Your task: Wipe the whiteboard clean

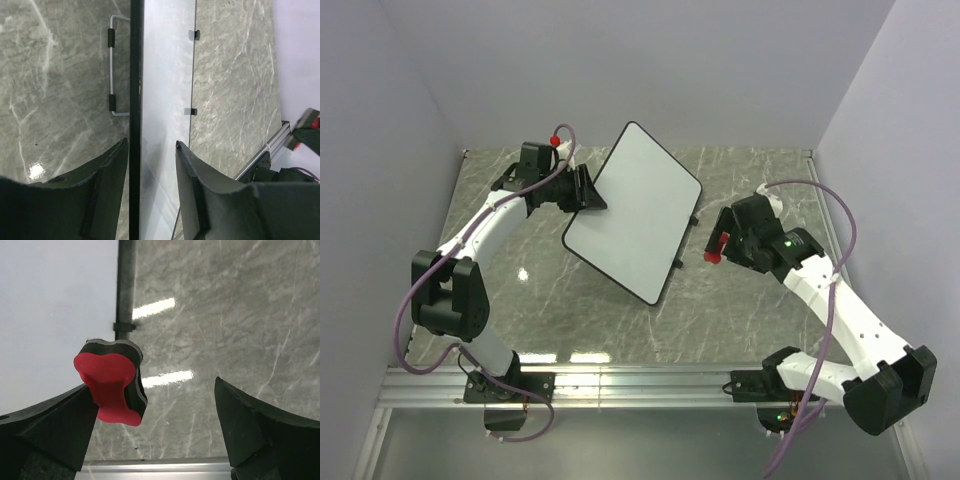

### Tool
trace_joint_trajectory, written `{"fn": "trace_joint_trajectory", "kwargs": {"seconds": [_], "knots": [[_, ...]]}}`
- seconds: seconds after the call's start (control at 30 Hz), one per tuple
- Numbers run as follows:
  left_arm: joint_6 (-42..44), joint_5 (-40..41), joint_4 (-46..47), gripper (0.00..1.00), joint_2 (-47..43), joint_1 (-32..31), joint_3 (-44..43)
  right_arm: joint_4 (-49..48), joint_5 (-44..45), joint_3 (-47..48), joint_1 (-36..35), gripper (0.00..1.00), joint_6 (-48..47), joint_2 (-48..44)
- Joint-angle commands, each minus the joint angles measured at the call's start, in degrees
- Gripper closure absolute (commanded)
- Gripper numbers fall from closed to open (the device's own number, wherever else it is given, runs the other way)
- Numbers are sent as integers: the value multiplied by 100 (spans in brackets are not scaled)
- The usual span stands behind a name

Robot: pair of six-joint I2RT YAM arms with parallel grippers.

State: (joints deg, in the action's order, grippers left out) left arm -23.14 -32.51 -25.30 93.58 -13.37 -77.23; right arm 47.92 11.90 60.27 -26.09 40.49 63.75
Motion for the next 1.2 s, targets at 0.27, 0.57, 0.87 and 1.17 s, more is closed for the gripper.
{"fn": "trace_joint_trajectory", "kwargs": {"seconds": [0.27,0.57,0.87,1.17], "knots": [[161,1383,-634,35,-708,-8,-741,190,137,267,174,0,-297,119],[-59,1968,-836,40,-1465,27,-407,-91,-298,6,1031,1,-472,110],[-262,2037,-669,39,-2229,45,305,-13,-1380,251,1558,3,-1173,513],[-139,2635,-959,29,-2984,88,507,33,-1199,389,1818,3,-1306,-581]]}}
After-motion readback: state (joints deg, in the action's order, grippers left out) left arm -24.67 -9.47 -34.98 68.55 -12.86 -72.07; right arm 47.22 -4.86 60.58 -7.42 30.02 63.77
